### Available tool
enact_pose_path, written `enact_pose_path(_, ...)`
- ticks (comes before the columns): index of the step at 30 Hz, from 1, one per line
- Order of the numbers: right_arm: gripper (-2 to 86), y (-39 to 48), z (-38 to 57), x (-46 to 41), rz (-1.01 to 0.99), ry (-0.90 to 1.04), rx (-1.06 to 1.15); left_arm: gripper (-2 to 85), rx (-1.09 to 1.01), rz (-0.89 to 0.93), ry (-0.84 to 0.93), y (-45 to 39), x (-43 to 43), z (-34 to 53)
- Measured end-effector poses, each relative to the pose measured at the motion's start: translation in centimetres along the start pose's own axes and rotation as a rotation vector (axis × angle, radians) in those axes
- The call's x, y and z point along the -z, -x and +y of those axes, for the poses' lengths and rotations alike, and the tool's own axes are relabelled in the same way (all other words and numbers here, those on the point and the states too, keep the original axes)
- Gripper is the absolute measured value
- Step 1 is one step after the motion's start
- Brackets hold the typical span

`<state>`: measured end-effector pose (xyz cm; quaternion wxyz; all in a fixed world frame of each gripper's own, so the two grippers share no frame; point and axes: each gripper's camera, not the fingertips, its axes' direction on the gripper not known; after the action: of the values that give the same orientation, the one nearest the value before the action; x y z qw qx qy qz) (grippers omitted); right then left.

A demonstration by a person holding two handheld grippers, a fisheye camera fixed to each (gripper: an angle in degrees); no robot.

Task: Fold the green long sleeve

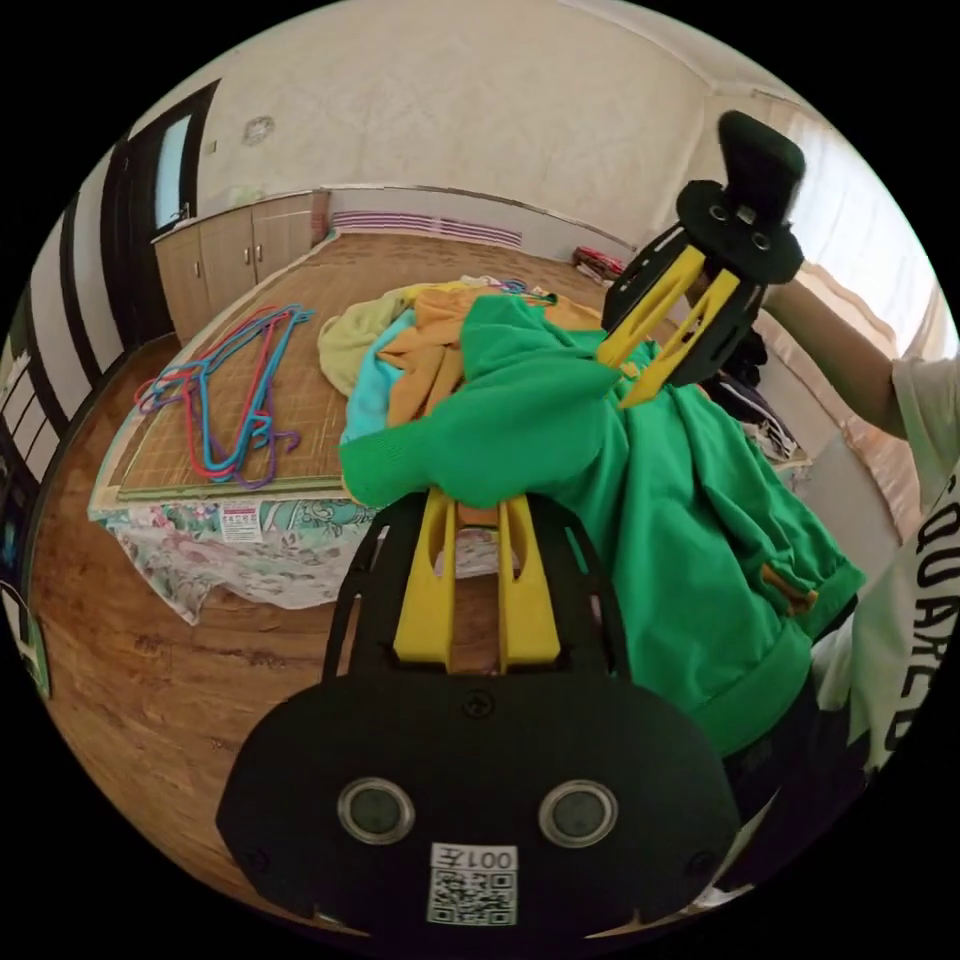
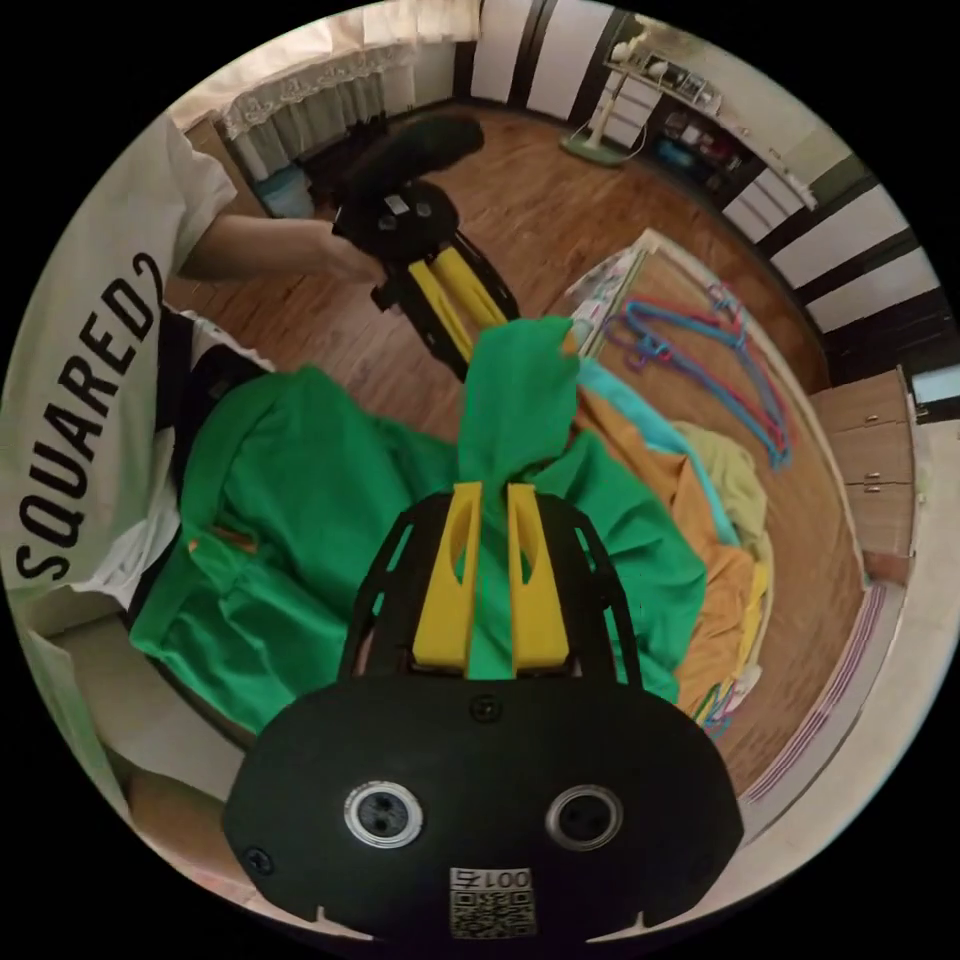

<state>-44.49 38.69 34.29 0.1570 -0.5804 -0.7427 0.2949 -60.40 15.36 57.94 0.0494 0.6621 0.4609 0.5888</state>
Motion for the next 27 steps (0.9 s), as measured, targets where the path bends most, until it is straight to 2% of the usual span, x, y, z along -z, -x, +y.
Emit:
enact_pose_path(3,7.4,-0.1,1.1,0.9,-0.072,0.027,-0.028,-0.5,-0.042,-0.061,-0.04,-2.3,0.7,0.1)
enact_pose_path(8,6.2,-2.4,1.6,3.9,0.056,-0.142,-0.177,-0.9,-0.133,-0.194,-0.06,-6.3,1.8,-0.7)
enact_pose_path(11,6.9,-4.7,0.5,2.3,-0.045,-0.133,-0.188,-0.9,-0.202,-0.305,-0.053,-8.8,2.4,-1.2)
enact_pose_path(15,6.1,-5.8,-0.8,-0.2,-0.232,-0.115,-0.089,-1.0,-0.31,-0.461,-0.022,-11.5,3.3,-1.4)
enact_pose_path(20,2.5,-6.1,-0.6,-0.8,-0.406,-0.134,-0.005,-1.0,-0.304,-0.467,-0.019,-12.1,4.2,-1.2)
enact_pose_path(22,1.7,-5.5,0.2,0.1,-0.332,-0.156,-0.009,-0.9,-0.257,-0.451,-0.029,-11.7,4.7,-1.6)
enact_pose_path(25,1.0,-4.3,2.8,3.3,-0.083,-0.221,-0.04,-0.9,-0.196,-0.461,-0.027,-10.8,5.5,-2.7)
enact_pose_path(27,0.8,-3.8,5.5,7.2,0.083,-0.339,-0.105,-0.9,-0.177,-0.462,-0.051,-10.4,6.2,-4.0)
